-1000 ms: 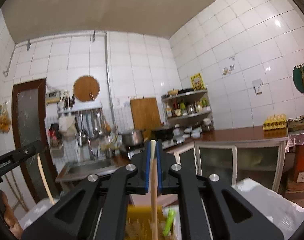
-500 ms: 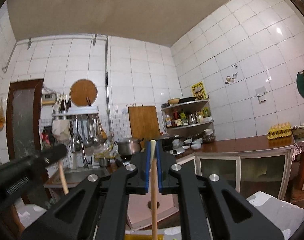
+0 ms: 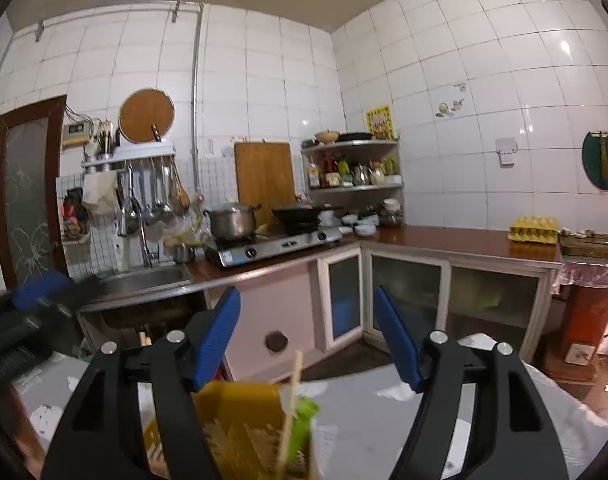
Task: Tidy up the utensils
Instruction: 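Lower both held chopsticks into the yellow holder and open both tools, then grasp a wooden chopstick with the left tool while the right tool grasps another, then lift both chopsticks upright and carry them over the yellow holder, then open both tools to drop the chopsticks into the holder, then grasp the grey spoon with the left tool while the right tool grasps the blue spatula, then carry the spoon and spatula upright over the yellow holder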
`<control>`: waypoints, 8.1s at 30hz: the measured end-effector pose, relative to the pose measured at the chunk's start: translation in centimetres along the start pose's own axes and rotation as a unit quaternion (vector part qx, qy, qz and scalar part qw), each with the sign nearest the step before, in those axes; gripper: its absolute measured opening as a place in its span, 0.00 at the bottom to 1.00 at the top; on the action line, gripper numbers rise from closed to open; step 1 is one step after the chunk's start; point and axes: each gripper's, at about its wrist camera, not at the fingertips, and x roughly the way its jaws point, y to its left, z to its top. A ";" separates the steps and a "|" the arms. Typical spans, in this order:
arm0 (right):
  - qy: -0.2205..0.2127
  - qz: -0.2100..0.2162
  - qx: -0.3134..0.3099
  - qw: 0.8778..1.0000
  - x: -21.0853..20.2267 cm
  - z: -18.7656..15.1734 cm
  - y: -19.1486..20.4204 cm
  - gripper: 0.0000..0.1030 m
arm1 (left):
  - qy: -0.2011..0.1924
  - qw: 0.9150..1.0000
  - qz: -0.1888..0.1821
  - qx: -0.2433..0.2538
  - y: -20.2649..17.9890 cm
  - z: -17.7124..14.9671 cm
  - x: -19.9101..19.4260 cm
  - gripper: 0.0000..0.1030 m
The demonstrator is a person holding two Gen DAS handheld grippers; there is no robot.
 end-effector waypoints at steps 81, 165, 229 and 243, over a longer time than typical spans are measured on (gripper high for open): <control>0.223 0.004 0.017 0.975 -8.2 -12.8 -4.1 0.05 | 0.209 0.977 0.005 -0.032 -0.6 -13.1 -7.2 0.04; 0.190 -0.076 0.013 0.979 -3.9 -6.4 -2.9 0.62 | 0.073 0.995 0.060 -0.024 5.8 -5.0 -6.2 0.95; 0.368 0.016 -0.013 0.930 -6.7 -20.4 -4.8 0.29 | 0.387 0.921 -0.035 0.043 -6.9 -22.9 -5.1 0.34; 0.292 0.030 -0.014 0.956 -8.2 -17.9 -4.4 0.29 | 0.307 0.951 -0.012 -0.019 -3.4 -19.3 -6.0 0.33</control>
